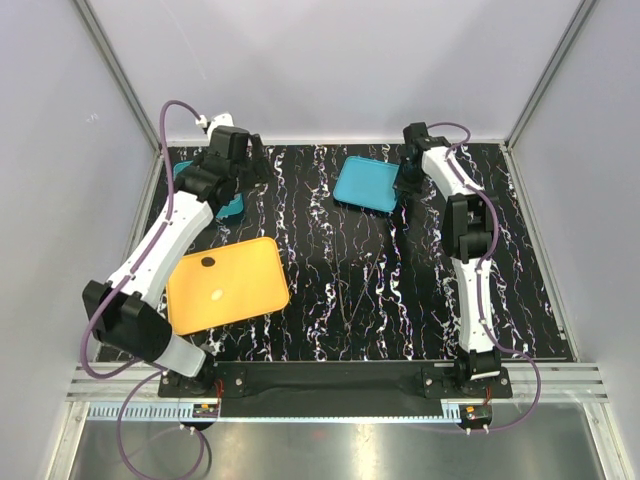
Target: Pack the chocolate
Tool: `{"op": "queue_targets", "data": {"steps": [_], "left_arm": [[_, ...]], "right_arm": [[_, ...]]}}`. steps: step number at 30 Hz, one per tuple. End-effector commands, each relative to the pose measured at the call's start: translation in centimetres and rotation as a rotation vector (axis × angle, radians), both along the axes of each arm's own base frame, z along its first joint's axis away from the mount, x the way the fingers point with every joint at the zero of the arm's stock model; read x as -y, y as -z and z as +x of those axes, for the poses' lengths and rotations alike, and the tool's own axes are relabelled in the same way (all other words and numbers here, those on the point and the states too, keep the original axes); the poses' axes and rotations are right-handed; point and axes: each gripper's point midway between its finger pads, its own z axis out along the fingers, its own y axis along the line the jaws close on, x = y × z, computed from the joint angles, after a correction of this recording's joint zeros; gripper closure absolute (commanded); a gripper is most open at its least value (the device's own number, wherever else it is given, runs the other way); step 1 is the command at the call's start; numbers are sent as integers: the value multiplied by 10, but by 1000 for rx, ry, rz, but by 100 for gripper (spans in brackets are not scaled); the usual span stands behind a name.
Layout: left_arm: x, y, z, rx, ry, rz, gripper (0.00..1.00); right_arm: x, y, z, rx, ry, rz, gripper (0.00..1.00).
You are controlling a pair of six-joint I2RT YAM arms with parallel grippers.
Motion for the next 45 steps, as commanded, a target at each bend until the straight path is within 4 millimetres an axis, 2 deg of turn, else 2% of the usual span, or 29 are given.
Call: {"op": "queue_targets", "data": {"steps": [1,2,3,4,5,6,7,9,10,13,15,19,20,22,31,33,34,38,40,42,43,45], "left_arm": [[22,-6,20,46,64,-83,2],[29,-3,25,42,89,-101,2],[41,0,25,24,142,-139,2],[48,-6,28,28,161,-169,2],[55,1,32,1,180,-186,2],[68,0,32,-17,228,-228,3],[74,-14,37,5,239,-259,3],[95,-12,38,-34,321,-327,3],[101,-24,41,-17,337,-354,3],[111,-10,46,-76,361,-374,2],[120,-13,46,-81,409,-414,2],[137,-25,43,-45,494,-505,2],[141,-34,44,-14,514,-525,2],[145,-33,43,-19,526,-554,2],[148,-6,42,-102,509,-570,9],[146,-3,42,-105,494,-562,14],[145,5,41,-137,481,-555,16],[146,4,40,-152,500,-557,21],[147,-3,38,-129,509,-570,32],[148,-6,36,-126,507,-586,47],[149,-9,35,-124,509,-593,61],[153,-17,32,-135,519,-637,71]], "right_arm": [[-25,-83,21,167,-63,119,100],[-33,-96,21,187,-76,163,100],[-37,-120,22,229,-83,193,100],[-44,-131,20,239,-84,238,100],[-47,-141,22,260,-82,261,100],[-49,-151,18,271,-78,284,100],[-54,-157,16,270,-69,321,100],[-59,-165,10,268,-67,358,100],[-65,-168,5,256,-72,388,100],[-72,-182,-8,266,-96,420,100],[-78,-193,-17,284,-112,450,100],[-87,-199,-33,275,-139,468,100],[-89,-200,-35,278,-145,471,100],[-95,-202,-41,277,-156,471,100],[-118,-211,-63,270,-195,482,100],[-120,-216,-69,273,-202,483,100],[-121,-217,-71,276,-204,481,100],[-119,-222,-78,282,-195,486,100],[-120,-225,-82,280,-207,488,100],[-121,-226,-85,283,-216,484,100],[-121,-226,-86,282,-223,486,100],[-119,-226,-88,281,-240,464,100]]}}
